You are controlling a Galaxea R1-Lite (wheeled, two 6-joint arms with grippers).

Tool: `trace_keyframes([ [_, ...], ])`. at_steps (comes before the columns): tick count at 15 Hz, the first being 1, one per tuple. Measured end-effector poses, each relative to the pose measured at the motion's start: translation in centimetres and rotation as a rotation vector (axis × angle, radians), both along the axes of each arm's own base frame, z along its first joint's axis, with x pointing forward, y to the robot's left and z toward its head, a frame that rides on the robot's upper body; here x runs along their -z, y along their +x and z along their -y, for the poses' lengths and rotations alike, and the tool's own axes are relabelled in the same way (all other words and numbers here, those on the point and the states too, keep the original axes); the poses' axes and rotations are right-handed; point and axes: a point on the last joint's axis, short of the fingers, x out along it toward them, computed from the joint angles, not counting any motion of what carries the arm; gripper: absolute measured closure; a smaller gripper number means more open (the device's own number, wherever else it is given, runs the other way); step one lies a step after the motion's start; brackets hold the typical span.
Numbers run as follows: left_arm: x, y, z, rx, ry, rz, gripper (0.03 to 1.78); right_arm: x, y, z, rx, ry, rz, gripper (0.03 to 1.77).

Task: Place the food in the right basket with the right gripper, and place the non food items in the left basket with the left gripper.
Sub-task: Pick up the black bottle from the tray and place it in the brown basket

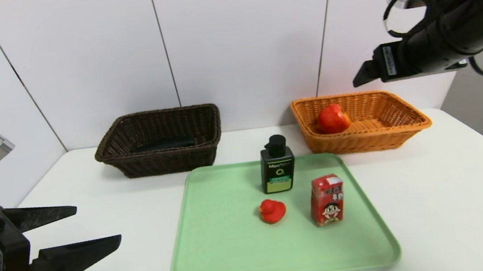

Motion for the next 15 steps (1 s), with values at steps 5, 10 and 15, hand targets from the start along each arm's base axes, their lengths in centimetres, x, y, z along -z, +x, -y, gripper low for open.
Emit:
trace_keyframes([
  [5,0.0,3.1,1.4,-0.008,-0.040,0.014,0.12,0.6,-6.5,0.7,-0.113,-0.092,-0.117,0.11],
  [10,0.4,8.0,5.6,0.071,-0.096,0.076,0.12,1.1,-9.8,1.0,-0.170,-0.076,-0.135,0.11],
  [15,1.9,13.4,10.5,0.261,-0.138,0.095,0.12,0.6,-10.9,1.3,-0.190,-0.059,-0.114,0.11],
])
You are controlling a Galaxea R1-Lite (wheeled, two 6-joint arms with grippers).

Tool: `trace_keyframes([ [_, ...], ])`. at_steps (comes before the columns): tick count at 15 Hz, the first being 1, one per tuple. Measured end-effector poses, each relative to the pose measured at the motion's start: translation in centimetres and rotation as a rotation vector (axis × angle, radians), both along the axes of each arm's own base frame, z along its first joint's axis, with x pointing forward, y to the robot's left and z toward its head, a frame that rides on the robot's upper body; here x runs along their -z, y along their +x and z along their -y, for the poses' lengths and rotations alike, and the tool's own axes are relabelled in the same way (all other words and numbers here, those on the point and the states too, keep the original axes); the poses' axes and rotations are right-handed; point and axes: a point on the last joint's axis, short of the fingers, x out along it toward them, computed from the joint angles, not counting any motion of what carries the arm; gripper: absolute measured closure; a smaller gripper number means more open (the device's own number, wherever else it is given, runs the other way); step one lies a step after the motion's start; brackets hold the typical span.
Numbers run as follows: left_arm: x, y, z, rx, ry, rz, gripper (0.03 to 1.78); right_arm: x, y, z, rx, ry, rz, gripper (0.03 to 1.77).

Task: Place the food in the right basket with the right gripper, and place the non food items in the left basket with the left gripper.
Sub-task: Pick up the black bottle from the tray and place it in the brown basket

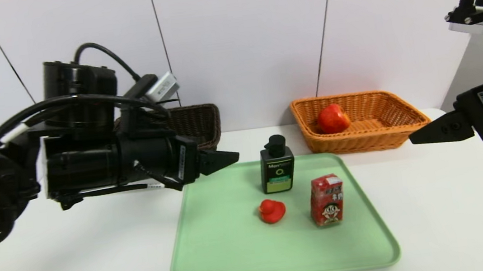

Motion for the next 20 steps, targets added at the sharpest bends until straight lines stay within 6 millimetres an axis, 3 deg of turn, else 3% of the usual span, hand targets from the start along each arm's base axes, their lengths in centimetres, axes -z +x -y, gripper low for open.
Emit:
trace_keyframes([
  [5,3.8,4.0,3.3,0.157,0.036,0.001,0.12,-0.7,-1.5,0.6,-0.053,0.061,0.017,0.11],
  [10,6.2,5.4,4.9,0.286,0.055,0.046,0.12,-1.0,-2.5,0.3,-0.150,0.121,0.004,0.11],
  [15,7.7,7.0,6.1,0.296,0.053,0.078,0.12,-1.3,-3.7,0.0,-0.306,0.167,-0.010,0.10],
  [20,9.4,8.4,7.3,0.299,0.040,0.109,0.12,-1.1,-4.1,0.2,-0.316,0.159,-0.010,0.10],
])
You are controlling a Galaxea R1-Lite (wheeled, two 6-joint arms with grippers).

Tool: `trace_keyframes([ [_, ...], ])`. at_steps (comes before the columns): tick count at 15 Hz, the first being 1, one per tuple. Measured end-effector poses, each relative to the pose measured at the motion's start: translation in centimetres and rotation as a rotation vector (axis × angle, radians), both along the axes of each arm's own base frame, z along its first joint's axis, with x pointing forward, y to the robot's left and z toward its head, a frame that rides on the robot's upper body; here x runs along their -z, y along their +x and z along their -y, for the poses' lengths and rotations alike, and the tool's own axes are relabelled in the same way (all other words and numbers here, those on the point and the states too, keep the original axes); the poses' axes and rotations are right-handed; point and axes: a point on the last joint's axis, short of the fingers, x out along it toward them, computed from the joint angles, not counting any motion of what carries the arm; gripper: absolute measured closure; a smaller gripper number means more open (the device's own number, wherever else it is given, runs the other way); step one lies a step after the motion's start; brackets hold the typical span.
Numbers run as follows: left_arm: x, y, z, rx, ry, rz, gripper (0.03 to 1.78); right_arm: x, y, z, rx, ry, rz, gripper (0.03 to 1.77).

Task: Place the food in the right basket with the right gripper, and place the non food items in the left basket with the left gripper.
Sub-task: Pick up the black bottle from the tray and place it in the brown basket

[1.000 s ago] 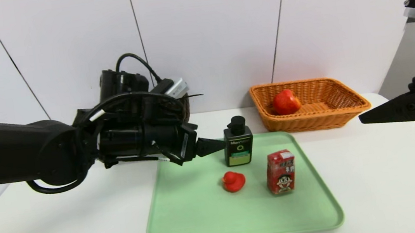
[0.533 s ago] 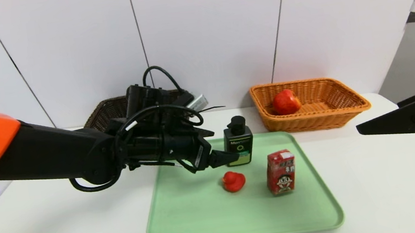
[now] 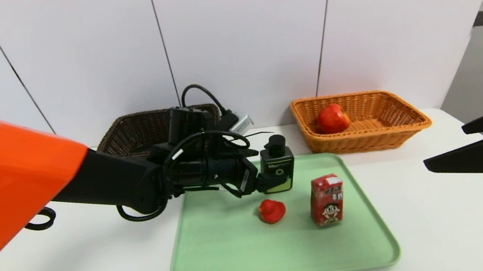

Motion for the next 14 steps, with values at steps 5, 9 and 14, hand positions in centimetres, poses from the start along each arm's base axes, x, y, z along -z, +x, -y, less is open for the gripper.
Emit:
trace_keyframes([
  [5,1.8,0.8,1.9,0.024,-0.020,0.018,0.12,0.2,-0.2,0.3,0.011,-0.005,0.000,0.10],
  [9,2.9,1.5,2.8,0.027,-0.018,0.002,0.26,0.3,-0.5,0.6,0.019,-0.005,-0.003,0.10],
  [14,2.4,1.8,3.0,0.001,-0.039,-0.007,0.94,0.5,-0.8,0.8,0.023,-0.004,-0.004,0.10],
])
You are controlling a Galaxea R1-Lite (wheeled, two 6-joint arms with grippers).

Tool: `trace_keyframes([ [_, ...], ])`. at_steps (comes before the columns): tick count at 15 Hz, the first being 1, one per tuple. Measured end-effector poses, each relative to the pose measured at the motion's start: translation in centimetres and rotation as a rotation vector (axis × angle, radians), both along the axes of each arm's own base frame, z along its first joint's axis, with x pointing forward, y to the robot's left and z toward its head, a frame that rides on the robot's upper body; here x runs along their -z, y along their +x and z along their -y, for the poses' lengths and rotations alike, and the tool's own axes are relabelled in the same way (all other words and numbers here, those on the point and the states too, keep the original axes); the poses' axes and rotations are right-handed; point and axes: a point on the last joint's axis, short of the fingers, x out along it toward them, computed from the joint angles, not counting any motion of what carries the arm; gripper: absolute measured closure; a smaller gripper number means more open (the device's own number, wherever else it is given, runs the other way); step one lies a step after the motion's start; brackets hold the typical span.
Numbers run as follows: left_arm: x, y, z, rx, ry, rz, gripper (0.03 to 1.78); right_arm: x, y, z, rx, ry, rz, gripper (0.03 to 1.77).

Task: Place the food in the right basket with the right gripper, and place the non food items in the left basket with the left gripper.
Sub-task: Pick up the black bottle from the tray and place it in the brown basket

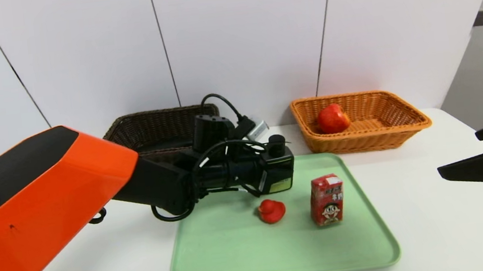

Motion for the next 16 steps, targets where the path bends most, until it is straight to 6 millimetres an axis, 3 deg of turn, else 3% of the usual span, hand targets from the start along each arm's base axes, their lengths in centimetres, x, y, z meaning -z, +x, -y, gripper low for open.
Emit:
trace_keyframes([
  [2,-0.9,-0.1,-0.1,-0.005,-0.009,0.014,1.19,0.0,0.0,0.0,0.001,-0.001,-0.001,0.10],
  [7,-5.0,-1.3,-1.1,-0.011,-0.042,0.058,1.19,0.0,0.1,0.1,0.010,0.002,-0.001,0.10],
  [11,-11.8,-2.7,-2.4,-0.049,-0.131,0.126,1.19,0.0,0.1,0.2,0.017,0.002,0.001,0.10],
  [14,-15.7,-2.6,-5.0,-0.180,-0.133,0.157,1.19,0.0,0.1,0.2,0.015,0.000,0.003,0.10],
  [16,-17.0,-1.9,-7.3,-0.256,-0.137,0.180,1.19,0.0,0.1,0.2,0.015,0.001,0.004,0.10],
])
